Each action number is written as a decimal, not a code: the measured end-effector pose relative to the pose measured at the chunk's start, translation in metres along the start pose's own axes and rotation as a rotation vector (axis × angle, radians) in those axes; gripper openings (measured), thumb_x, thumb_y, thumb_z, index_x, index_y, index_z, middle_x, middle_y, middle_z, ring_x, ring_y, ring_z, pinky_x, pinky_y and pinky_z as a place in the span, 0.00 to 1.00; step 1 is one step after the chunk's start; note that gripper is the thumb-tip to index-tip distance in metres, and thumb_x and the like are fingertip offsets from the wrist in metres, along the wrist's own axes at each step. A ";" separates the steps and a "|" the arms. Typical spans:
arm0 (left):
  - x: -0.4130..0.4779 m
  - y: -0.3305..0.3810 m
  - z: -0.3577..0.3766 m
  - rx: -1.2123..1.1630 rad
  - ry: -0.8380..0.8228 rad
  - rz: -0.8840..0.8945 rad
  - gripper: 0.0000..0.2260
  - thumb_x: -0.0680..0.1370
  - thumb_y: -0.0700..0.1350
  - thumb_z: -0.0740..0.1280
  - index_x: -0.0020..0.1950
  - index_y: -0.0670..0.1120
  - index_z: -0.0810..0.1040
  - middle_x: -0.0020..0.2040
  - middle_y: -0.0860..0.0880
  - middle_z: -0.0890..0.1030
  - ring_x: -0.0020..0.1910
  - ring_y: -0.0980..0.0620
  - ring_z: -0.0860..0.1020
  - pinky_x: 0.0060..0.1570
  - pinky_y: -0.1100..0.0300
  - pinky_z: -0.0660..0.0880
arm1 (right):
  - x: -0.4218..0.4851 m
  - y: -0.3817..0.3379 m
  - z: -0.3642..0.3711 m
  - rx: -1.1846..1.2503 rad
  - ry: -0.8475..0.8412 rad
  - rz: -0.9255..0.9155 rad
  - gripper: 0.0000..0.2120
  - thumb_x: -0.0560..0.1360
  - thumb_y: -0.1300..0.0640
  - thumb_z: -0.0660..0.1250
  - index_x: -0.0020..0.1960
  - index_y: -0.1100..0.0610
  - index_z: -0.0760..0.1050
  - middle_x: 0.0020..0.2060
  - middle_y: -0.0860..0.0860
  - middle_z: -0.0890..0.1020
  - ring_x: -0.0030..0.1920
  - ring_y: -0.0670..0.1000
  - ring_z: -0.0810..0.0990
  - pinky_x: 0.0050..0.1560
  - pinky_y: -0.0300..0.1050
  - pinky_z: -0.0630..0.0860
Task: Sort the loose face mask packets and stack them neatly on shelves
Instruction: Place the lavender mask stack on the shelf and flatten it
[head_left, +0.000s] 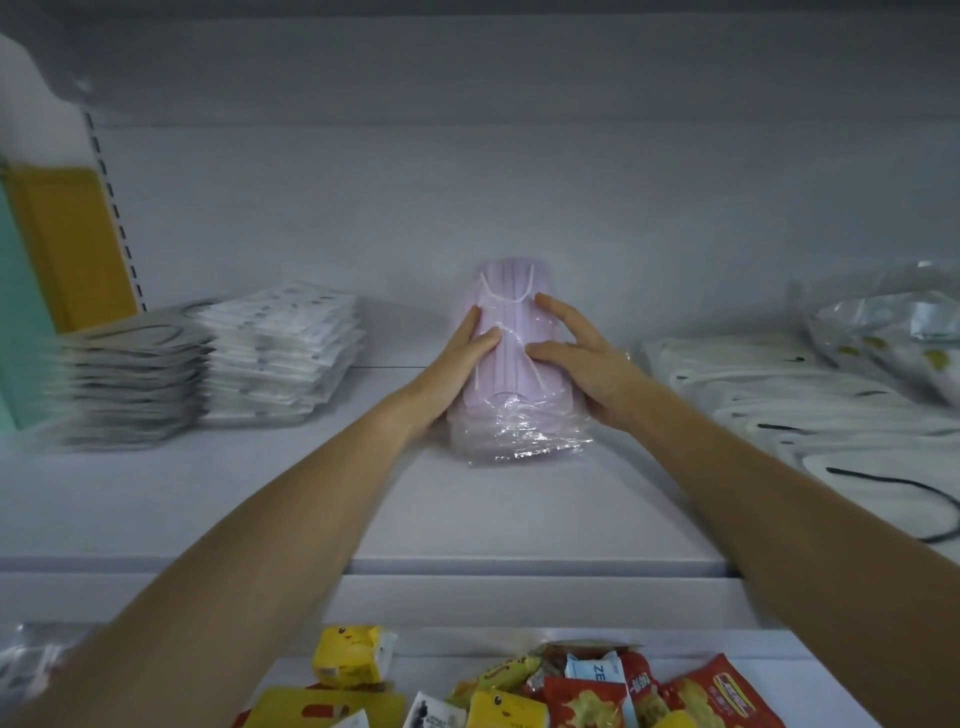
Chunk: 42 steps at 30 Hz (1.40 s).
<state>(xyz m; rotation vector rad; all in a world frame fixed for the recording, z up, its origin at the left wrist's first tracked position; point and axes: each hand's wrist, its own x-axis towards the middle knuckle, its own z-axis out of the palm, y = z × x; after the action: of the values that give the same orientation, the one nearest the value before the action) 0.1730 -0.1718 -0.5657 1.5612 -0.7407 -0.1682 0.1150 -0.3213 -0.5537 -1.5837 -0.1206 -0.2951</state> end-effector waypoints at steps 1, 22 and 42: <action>0.001 -0.001 -0.002 0.025 -0.003 0.003 0.25 0.82 0.51 0.55 0.78 0.53 0.50 0.73 0.57 0.62 0.67 0.59 0.67 0.66 0.63 0.65 | 0.000 0.000 0.000 -0.012 -0.003 -0.003 0.24 0.74 0.63 0.67 0.63 0.40 0.70 0.57 0.59 0.77 0.49 0.56 0.80 0.53 0.50 0.79; -0.006 -0.001 -0.001 0.363 0.203 0.443 0.41 0.72 0.59 0.66 0.70 0.64 0.37 0.72 0.57 0.54 0.74 0.57 0.54 0.69 0.68 0.52 | -0.011 0.001 0.007 -0.456 0.227 -0.564 0.25 0.69 0.55 0.60 0.64 0.59 0.61 0.60 0.53 0.66 0.61 0.54 0.70 0.66 0.54 0.67; 0.011 0.019 0.018 -0.008 0.308 0.254 0.54 0.72 0.43 0.74 0.71 0.59 0.27 0.77 0.47 0.58 0.71 0.50 0.67 0.69 0.51 0.67 | 0.014 -0.033 -0.003 -0.643 0.228 -0.536 0.47 0.69 0.58 0.66 0.76 0.56 0.38 0.70 0.59 0.59 0.66 0.48 0.63 0.58 0.26 0.59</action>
<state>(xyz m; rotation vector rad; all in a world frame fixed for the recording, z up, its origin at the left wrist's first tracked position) 0.1651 -0.1919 -0.5478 1.4293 -0.6842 0.2514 0.1193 -0.3245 -0.5181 -2.1202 -0.2951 -1.0079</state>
